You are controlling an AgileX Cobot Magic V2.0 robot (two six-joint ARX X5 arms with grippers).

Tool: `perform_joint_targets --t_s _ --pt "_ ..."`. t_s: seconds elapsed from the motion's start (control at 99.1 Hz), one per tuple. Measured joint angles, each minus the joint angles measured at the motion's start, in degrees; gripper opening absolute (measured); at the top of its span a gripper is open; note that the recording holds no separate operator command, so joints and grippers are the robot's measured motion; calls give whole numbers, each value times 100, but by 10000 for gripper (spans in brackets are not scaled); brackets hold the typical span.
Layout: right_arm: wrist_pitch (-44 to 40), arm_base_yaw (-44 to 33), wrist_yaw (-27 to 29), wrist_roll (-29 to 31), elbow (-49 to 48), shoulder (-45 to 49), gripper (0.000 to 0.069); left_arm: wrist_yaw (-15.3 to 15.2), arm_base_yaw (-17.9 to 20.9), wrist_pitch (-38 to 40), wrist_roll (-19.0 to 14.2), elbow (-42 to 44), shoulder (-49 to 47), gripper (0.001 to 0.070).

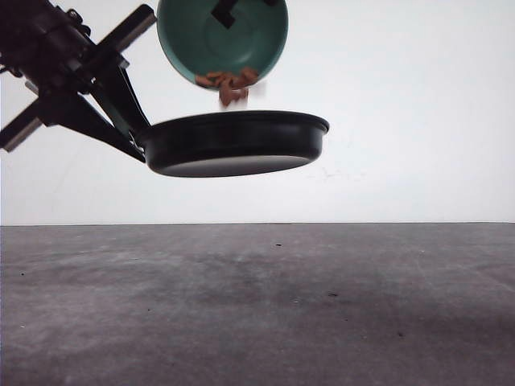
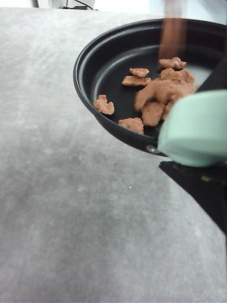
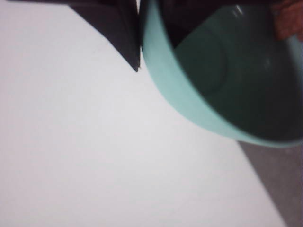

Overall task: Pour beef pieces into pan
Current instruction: 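Tilt the bowl with the right gripper, pouring beef into the held pan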

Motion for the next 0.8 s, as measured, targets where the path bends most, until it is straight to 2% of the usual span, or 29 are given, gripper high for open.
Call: perform_joint_targets --t_s 0.131,0.545,0.626,0.696,0.797 --pt "382 -2 -76 -76 -2 0 22 -2 59 -116 0 179 0 57" --pt "798 -109 -146 -422 -96 0 22 -131 131 -553 212 343 0 57" --pt "791 -109 236 -81 -96 -7 22 -214 131 -553 297 343 0 57" --pt "533 -129 708 459 -103 -138 24 -264 131 -553 391 343 0 57" --pt "-251 -256 758 1353 -129 -669 25 -284 133 -518 525 343 0 57"
